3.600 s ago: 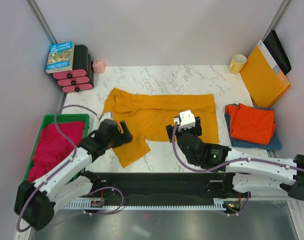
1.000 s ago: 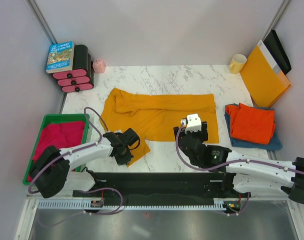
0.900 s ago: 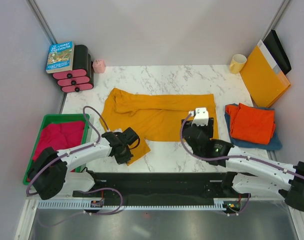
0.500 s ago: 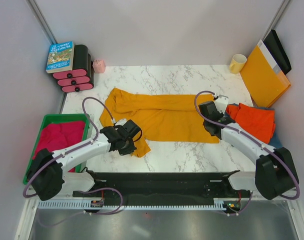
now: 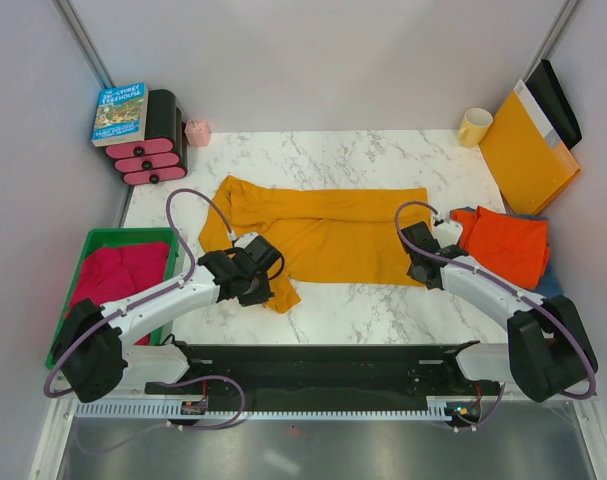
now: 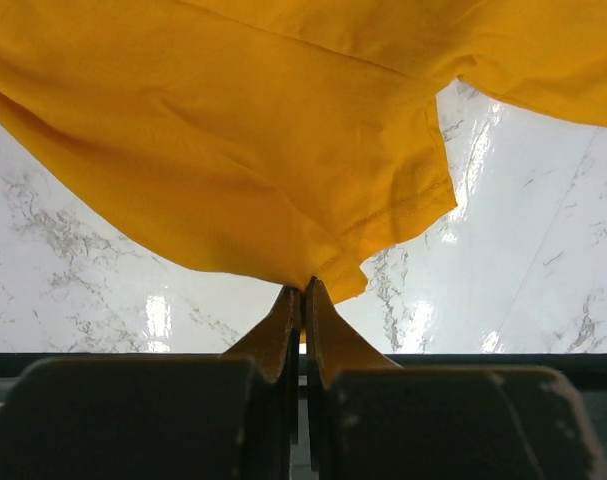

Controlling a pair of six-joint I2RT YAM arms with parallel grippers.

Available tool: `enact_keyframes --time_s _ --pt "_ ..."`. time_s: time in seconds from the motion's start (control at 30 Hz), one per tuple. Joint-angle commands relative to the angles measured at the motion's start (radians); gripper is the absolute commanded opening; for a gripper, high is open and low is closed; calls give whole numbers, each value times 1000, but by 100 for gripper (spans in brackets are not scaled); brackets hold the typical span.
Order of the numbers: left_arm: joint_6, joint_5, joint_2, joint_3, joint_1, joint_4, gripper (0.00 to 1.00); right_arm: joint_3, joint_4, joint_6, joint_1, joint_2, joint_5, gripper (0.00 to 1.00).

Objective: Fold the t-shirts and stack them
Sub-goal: Grap the side of the flattened tshirt closest away from the robot with both arms

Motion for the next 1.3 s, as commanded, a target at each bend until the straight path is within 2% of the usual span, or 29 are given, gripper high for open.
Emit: enact_keyframes --time_s 0.0,0.27,0.53,0.63,0.67,0.73,0.77,0.93,1.0,1.13,1.27 --pt "41 8 -12 0 -8 38 2 -34 -60 77 -17 -43 62 41" --pt "61 11 -18 4 -8 39 2 -46 -46 83 -70 -8 77 44" --pt "66 8 -44 -9 -8 39 2 -69 -26 90 -92 35 10 50" --pt "63 8 -49 -12 -8 38 2 -88 -26 100 -92 19 -20 42" --pt "63 8 -49 -12 -8 39 2 -97 -26 106 -92 12 -30 35" --pt "61 10 -52 -11 -8 39 2 -103 -28 114 -94 -1 -38 28" --pt "61 10 -53 -11 -6 38 2 -109 -28 119 -94 -4 -41 21" --pt "58 7 -66 -14 -8 35 2 -119 -34 131 -100 -38 -43 0" --pt "55 -1 -79 -14 -8 29 2 -116 -43 125 -97 -66 -36 0" --pt "57 -70 -139 4 -8 0 2 -108 -59 81 -94 -232 -9 0" --pt "61 -95 -194 35 -8 -31 2 -67 -101 33 -94 -307 -10 0"
